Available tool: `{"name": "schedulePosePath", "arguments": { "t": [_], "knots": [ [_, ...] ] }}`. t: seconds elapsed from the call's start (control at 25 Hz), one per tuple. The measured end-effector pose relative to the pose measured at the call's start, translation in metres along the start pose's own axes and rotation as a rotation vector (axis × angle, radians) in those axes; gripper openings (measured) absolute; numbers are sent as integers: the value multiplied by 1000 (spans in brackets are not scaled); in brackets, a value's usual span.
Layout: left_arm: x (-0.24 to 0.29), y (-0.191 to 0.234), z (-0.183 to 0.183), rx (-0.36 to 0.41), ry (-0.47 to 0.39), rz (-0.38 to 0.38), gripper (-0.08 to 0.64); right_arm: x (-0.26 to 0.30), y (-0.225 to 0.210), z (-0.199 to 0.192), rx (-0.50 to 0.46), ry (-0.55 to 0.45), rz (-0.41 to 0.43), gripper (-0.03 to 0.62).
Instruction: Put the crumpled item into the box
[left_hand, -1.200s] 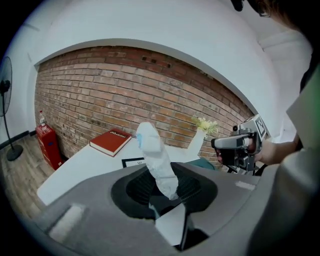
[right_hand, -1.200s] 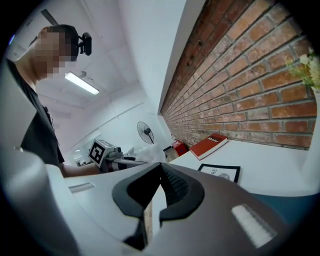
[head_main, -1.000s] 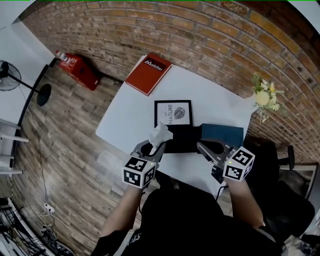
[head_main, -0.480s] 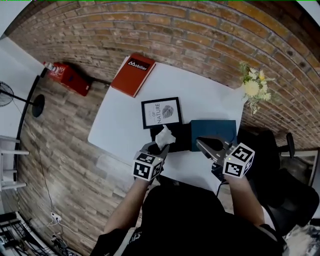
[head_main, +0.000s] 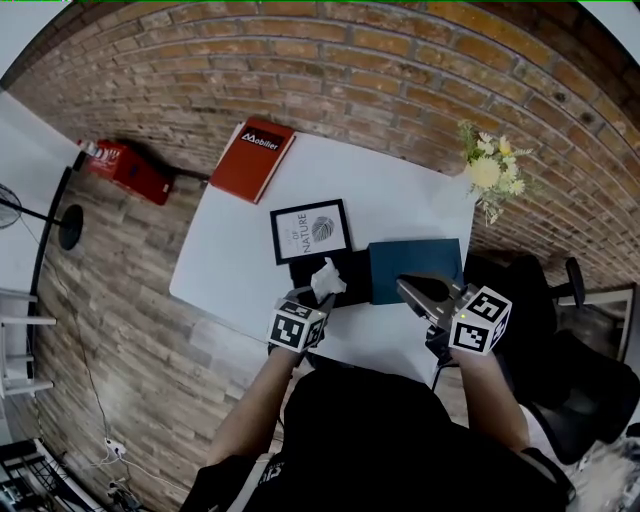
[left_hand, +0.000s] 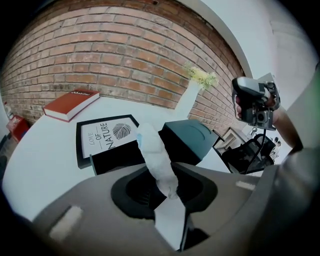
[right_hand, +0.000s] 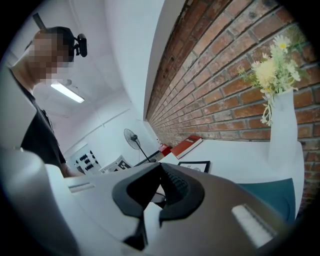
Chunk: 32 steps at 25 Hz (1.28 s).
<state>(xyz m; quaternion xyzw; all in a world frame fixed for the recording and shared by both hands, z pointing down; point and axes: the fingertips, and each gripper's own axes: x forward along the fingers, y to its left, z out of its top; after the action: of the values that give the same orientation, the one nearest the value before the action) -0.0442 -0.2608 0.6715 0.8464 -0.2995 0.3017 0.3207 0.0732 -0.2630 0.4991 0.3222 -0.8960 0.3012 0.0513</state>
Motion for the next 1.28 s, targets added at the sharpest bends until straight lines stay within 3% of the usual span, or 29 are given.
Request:
{"name": "schedulePosePath", "arguments": {
  "t": [0.4, 0.72, 1.08, 1.28],
  "knots": [
    [14, 10, -3, 44, 58, 23, 118, 7, 6, 7, -27, 27, 17, 0],
    [-2, 28, -7, 48, 54, 104, 225, 9, 12, 6, -34, 44, 19, 0],
    [-33, 42, -10, 25, 10, 167, 242, 25, 31, 0, -36, 62, 60, 0],
    [-64, 44, -4, 5, -68, 179, 242, 40, 50, 3, -55, 59, 97, 2]
  ]
}}
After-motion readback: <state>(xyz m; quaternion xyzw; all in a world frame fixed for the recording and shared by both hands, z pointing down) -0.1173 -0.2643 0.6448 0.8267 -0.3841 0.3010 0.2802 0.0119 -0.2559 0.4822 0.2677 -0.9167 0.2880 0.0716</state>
